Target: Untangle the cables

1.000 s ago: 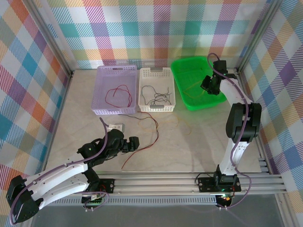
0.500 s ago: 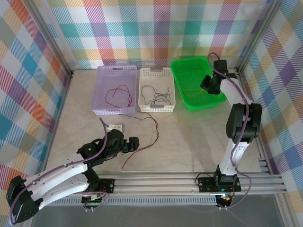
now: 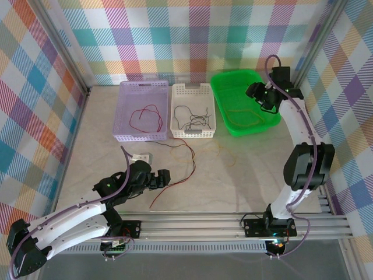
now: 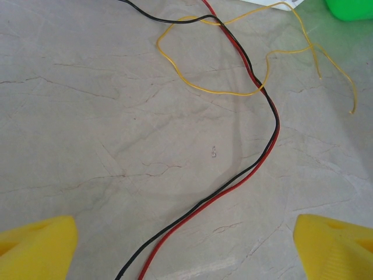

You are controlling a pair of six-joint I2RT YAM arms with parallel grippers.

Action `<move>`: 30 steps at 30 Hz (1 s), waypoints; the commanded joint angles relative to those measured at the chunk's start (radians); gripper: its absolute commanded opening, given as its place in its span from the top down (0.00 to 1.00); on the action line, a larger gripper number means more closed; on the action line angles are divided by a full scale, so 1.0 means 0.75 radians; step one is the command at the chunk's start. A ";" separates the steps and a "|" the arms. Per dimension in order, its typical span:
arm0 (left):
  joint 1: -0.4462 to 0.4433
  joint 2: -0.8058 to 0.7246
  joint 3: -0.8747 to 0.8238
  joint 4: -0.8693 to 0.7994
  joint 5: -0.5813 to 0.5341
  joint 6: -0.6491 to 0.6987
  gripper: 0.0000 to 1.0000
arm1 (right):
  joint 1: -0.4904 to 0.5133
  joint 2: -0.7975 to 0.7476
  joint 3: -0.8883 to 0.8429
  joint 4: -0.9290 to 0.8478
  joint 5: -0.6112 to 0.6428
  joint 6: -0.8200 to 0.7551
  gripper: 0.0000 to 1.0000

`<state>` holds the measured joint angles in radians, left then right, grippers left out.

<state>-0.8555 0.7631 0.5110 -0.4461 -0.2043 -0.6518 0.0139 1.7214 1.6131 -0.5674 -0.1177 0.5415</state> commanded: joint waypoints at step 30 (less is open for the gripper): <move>-0.159 0.241 -0.005 -0.016 -0.143 -0.077 0.05 | 0.502 -0.814 -1.130 0.136 -0.256 -0.173 0.00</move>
<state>-0.9546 0.9237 0.4740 -0.4210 -0.2516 -0.6926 0.3607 1.1217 0.8173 -0.4973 -0.3244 0.4248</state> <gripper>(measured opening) 0.948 0.996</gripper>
